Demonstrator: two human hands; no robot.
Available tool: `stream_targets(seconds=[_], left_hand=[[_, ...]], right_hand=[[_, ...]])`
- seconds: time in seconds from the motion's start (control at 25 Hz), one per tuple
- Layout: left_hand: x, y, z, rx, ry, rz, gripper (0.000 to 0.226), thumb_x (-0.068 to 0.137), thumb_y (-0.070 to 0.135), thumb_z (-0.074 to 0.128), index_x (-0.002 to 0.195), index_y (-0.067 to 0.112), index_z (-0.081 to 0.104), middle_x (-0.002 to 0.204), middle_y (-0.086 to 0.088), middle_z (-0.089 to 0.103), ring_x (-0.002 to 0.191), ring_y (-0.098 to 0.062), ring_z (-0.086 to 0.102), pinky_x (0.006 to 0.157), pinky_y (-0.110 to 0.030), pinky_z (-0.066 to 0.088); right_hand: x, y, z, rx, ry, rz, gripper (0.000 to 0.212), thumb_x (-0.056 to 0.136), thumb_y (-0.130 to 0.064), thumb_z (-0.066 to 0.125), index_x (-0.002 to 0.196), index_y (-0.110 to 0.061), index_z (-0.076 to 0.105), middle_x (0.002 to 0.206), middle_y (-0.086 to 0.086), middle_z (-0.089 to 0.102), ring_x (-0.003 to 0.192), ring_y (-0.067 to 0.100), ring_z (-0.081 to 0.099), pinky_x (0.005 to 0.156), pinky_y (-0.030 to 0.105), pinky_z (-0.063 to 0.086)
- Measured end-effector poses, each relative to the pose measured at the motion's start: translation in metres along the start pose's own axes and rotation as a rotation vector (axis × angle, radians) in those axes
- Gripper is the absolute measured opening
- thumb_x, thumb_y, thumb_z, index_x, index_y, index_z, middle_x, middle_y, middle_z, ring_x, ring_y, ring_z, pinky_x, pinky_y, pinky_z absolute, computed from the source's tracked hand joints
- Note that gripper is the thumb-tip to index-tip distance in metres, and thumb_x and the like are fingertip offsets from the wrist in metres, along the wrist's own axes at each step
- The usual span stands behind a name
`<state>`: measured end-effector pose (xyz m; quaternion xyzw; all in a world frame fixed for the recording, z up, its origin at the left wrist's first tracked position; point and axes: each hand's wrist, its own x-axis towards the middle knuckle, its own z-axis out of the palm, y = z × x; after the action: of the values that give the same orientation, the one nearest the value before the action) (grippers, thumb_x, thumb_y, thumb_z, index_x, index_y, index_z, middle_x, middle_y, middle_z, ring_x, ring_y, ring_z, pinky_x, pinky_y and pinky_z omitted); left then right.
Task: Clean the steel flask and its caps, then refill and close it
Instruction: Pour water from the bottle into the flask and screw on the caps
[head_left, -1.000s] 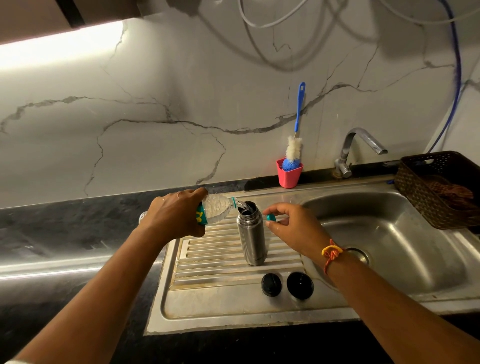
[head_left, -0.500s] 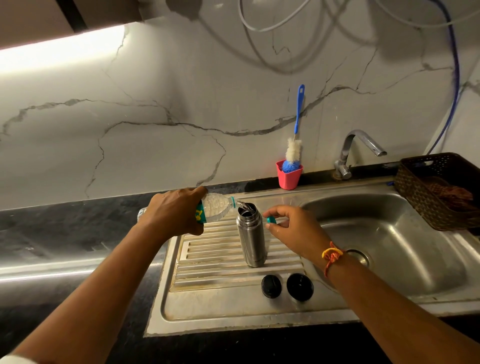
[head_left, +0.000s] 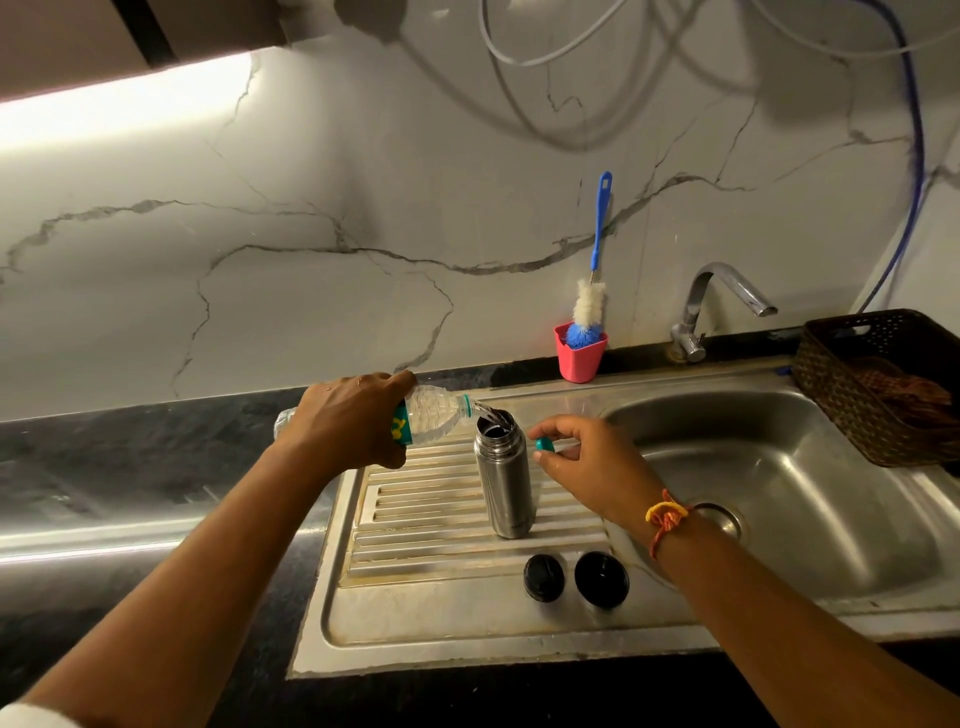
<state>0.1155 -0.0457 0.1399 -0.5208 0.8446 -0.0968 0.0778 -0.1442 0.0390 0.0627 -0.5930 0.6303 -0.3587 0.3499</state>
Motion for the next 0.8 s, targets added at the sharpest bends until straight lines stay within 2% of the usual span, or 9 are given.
stream_targets(seconds=[0.24,0.52,0.8], left_hand=[[0.0040,-0.0015,-0.0012,0.011,0.005,0.012,0.079,0.084,0.045,0.079,0.149,0.029,0.036,0.135,0.002,0.061,0.112,-0.019,0.064,0.075,-0.025,0.050],[0.0079,-0.0048,-0.0008,0.026,0.001,0.024,0.080,0.083,0.043,0.080,0.148,0.029,0.036,0.134,0.003,0.061,0.112,-0.019,0.064,0.073,-0.024,0.049],[0.0092,-0.0060,-0.0031,0.065,0.008,0.031,0.081,0.083,0.044,0.080,0.148,0.029,0.036,0.132,0.003,0.062,0.111,-0.018,0.064,0.073,-0.024,0.047]], right_hand=[[0.0020,0.0008,-0.0003,0.015,-0.005,0.003,0.027,0.091,-0.016,0.067,0.118,-0.023,0.067,0.126,0.002,0.064,0.100,0.015,0.066,0.086,0.028,0.057],[0.0042,0.0032,-0.0013,0.012,-0.010,-0.003,0.027,0.091,-0.016,0.067,0.117,-0.023,0.067,0.124,0.002,0.065,0.096,0.015,0.068,0.083,0.032,0.059],[0.0069,0.0051,-0.0010,0.004,-0.014,0.001,0.026,0.091,-0.017,0.067,0.115,-0.025,0.067,0.123,0.000,0.065,0.092,0.011,0.067,0.080,0.029,0.059]])
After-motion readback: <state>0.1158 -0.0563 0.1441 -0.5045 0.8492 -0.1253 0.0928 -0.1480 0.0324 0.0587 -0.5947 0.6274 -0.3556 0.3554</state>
